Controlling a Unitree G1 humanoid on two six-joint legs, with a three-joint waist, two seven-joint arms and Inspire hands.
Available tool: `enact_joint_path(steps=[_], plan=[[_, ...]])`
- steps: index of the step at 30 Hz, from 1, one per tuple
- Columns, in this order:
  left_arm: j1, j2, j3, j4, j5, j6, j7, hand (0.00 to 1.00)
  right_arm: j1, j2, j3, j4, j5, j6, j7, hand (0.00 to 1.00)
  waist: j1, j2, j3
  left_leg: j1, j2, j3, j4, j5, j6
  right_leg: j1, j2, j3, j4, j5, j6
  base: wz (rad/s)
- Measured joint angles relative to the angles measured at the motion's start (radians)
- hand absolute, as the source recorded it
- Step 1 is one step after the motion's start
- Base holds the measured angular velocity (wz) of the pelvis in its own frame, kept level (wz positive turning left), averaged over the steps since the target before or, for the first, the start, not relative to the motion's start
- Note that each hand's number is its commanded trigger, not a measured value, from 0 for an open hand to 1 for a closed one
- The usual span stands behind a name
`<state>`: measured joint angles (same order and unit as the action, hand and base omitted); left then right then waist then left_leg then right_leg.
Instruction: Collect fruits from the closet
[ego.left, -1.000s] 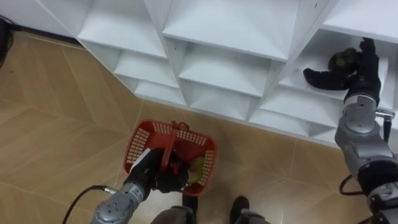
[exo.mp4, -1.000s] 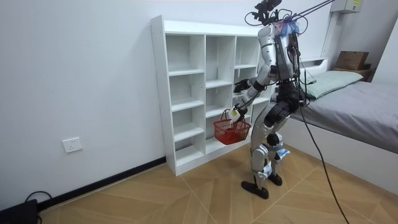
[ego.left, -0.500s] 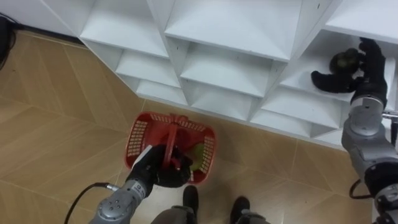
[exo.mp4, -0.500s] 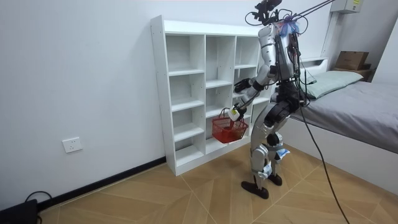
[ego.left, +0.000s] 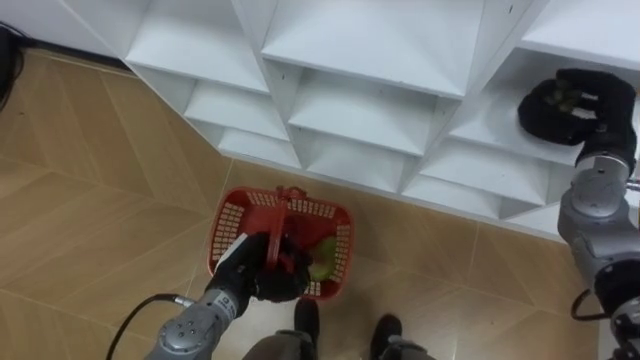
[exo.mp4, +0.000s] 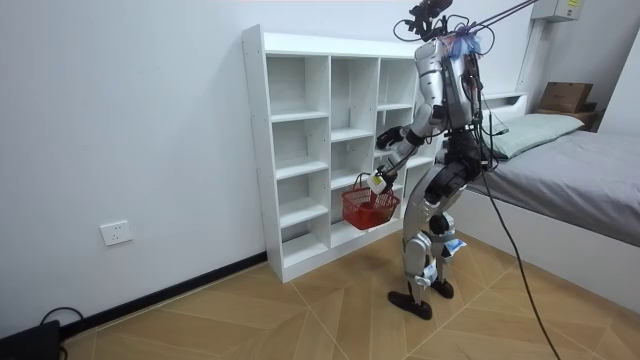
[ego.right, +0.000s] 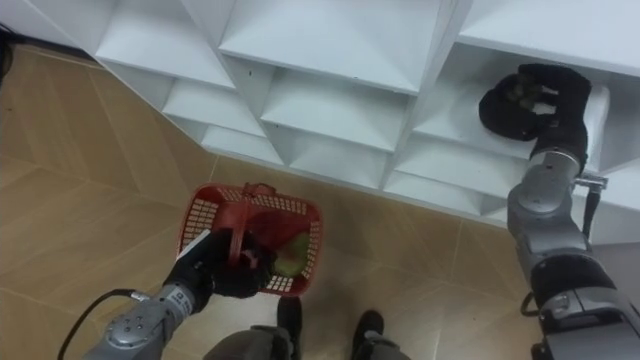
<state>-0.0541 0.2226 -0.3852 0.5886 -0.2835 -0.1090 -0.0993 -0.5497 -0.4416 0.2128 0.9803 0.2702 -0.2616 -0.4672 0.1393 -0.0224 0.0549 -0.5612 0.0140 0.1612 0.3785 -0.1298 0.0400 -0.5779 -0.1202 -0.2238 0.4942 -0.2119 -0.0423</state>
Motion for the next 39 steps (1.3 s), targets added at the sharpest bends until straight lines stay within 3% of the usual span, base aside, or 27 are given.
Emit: enact_joint_path(steps=[18, 24, 32, 39], plan=[[0.001, 0.025, -0.011, 0.000, 0.001, 0.000, -0.001, 1.00, 0.000, 0.004, 0.003, -0.010, -0.007, 0.001, -0.007, 1.00, -0.002, -0.001, 0.0008, 0.000, 0.000, -0.001, 0.004, 0.000, 0.000, 0.000, 0.000, 0.001, 0.000, 0.000, 0.000, 0.00], [-0.006, 0.026, -0.009, 0.000, 0.001, -0.001, -0.001, 1.00, 0.001, 0.009, 0.003, -0.029, -0.012, 0.003, 0.041, 1.00, -0.002, -0.001, 0.0008, -0.002, 0.001, 0.000, 0.013, 0.000, 0.000, 0.000, -0.001, 0.001, 0.007, 0.000, 0.000, 0.00], [-0.007, 0.020, 0.035, 0.000, -0.004, -0.022, 0.006, 1.00, 0.103, 0.051, 0.024, -0.222, -0.050, 0.005, 0.086, 1.00, -0.025, -0.001, -0.0002, -0.006, 0.006, -0.001, 0.023, 0.000, 0.000, 0.006, 0.001, -0.008, 0.004, 0.002, -0.003, 0.01], [-0.037, 0.019, 0.038, 0.000, -0.018, -0.033, 0.022, 1.00, 0.139, 0.087, 0.043, -0.255, -0.049, -0.002, 0.102, 1.00, -0.034, 0.004, -0.0033, -0.005, 0.011, 0.001, 0.034, 0.000, 0.000, 0.012, 0.005, -0.011, 0.006, 0.005, -0.007, 0.00]])
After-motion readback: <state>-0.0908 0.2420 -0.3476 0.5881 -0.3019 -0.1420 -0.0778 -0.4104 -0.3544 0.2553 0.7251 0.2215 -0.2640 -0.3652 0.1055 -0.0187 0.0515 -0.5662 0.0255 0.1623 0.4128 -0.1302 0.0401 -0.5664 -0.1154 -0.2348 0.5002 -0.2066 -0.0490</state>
